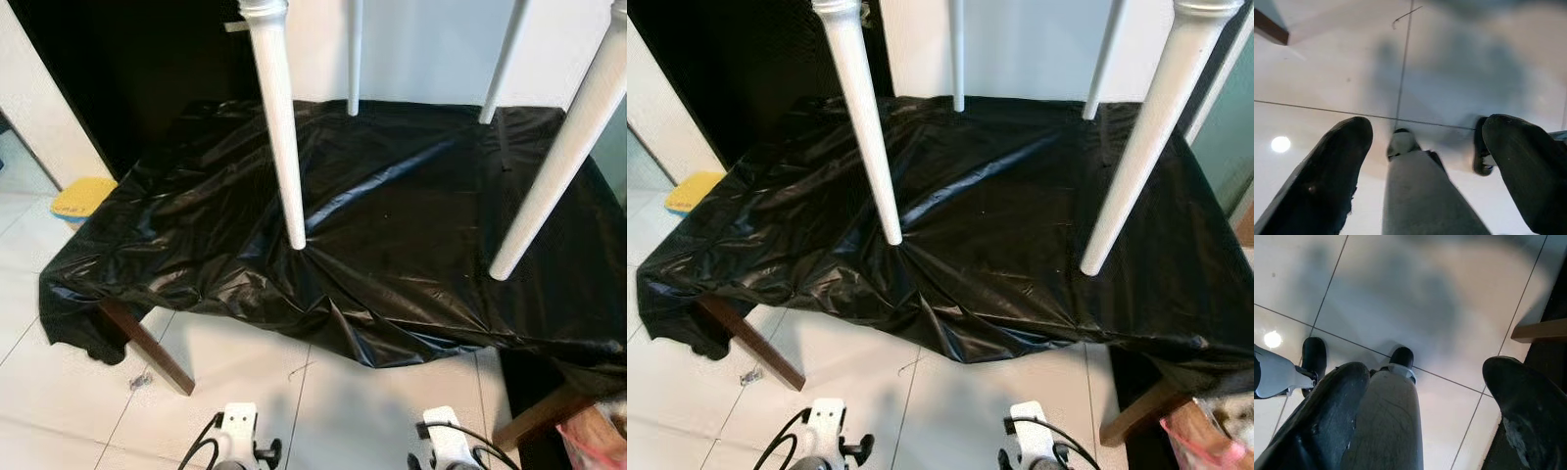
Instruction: Building children table
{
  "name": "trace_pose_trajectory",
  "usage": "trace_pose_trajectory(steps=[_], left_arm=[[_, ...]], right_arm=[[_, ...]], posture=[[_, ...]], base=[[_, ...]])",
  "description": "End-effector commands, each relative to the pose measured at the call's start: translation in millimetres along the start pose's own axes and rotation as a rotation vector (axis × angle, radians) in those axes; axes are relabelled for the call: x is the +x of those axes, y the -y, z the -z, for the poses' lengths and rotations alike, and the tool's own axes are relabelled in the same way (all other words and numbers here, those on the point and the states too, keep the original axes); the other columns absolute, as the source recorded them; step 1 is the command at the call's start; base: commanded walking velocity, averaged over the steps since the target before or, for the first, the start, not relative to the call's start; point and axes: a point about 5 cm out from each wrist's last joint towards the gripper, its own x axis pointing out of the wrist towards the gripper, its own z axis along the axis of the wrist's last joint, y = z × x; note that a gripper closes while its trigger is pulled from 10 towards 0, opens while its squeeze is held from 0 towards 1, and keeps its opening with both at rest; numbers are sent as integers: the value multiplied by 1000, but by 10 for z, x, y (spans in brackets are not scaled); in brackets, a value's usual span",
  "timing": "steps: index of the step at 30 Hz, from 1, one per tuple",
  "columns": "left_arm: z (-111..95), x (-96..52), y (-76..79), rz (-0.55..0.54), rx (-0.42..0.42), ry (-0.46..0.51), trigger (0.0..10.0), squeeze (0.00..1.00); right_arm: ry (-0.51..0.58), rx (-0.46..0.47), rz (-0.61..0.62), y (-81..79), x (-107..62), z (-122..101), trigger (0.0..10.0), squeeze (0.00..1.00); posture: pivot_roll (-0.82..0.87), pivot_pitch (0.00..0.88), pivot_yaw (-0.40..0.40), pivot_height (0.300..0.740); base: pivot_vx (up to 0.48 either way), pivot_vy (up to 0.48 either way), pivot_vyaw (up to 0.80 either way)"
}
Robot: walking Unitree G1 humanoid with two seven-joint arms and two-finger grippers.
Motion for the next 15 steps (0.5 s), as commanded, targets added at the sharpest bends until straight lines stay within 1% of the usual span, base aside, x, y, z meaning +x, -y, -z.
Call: trace_pose_trajectory(steps=[1, 6, 9, 11, 15], left_arm=[[30, -14, -20, 38, -9, -17, 10000, 0], [69, -18, -4, 41, -42, -33, 10000, 0], [89, -17, 20, 46, -32, -46, 10000, 0], [97, -16, 30, 49, -28, -53, 10000, 0], [108, -13, 50, 52, -27, -62, 10000, 0]], right_arm=[[-30, 1, -8, -17, -16, 78, 10000, 0], [-36, -33, -16, 0, -15, 76, 10000, 0], [-36, -42, -16, 14, -17, 79, 10000, 0], [-36, -41, -15, 20, -18, 81, 10000, 0], [-40, -50, -10, 33, -23, 96, 10000, 0]], posture=[[-5, 0, 23, 740], [-3, 1, 9, 740], [-2, 2, 10, 740], [-5, 1, 15, 740], [-8, 0, 15, 740]], base=[[0, 0, -800], [0, 0, -800], [0, 0, -800], [0, 0, -531], [0, 0, 0]])
